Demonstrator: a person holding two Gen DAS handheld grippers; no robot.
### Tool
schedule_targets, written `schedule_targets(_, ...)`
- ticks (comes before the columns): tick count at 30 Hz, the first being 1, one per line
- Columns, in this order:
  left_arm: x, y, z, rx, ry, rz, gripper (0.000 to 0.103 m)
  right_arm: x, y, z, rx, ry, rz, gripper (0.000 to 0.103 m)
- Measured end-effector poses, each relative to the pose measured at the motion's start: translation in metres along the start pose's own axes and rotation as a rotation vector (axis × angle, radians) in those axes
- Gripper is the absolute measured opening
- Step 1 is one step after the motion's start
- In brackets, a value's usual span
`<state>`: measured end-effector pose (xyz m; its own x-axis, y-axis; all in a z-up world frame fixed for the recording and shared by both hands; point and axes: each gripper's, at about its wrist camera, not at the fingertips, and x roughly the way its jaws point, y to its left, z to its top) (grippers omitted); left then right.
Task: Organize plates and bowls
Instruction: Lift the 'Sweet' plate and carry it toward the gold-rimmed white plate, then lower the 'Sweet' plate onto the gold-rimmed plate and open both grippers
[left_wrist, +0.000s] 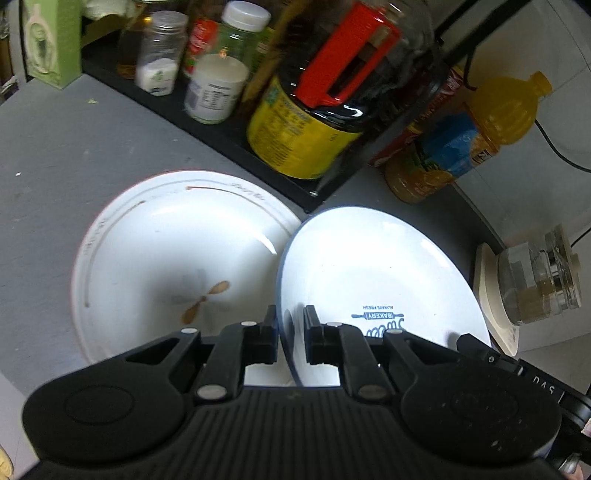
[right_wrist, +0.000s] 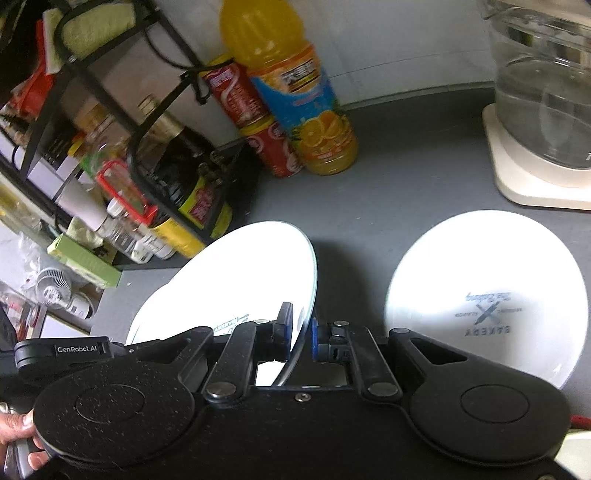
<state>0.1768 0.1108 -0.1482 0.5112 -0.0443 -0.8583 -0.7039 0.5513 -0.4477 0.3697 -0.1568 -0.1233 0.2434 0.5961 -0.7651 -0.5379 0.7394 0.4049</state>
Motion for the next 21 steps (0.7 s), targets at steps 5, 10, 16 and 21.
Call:
schedule_targets(5,-0.004,0.020,-0.003,-0.031,-0.003,0.016,0.012,0.007,0.017,-0.002,-0.038,0.009,0.015,0.010)
schedule_targets(10,-0.009,0.039,-0.003,-0.064,-0.011,0.025,0.012,0.015,0.032,-0.004,-0.072,0.026,0.030,0.010)
schedule_targets(16,-0.011,0.060,-0.002,-0.115,-0.008,0.036,0.012,0.028,0.046,-0.008,-0.105,0.051,0.037,0.010)
schedule_targets(21,-0.009,0.072,-0.003,-0.139,0.000,0.054,0.013,0.036,0.053,-0.009,-0.113,0.069,0.041,0.010)
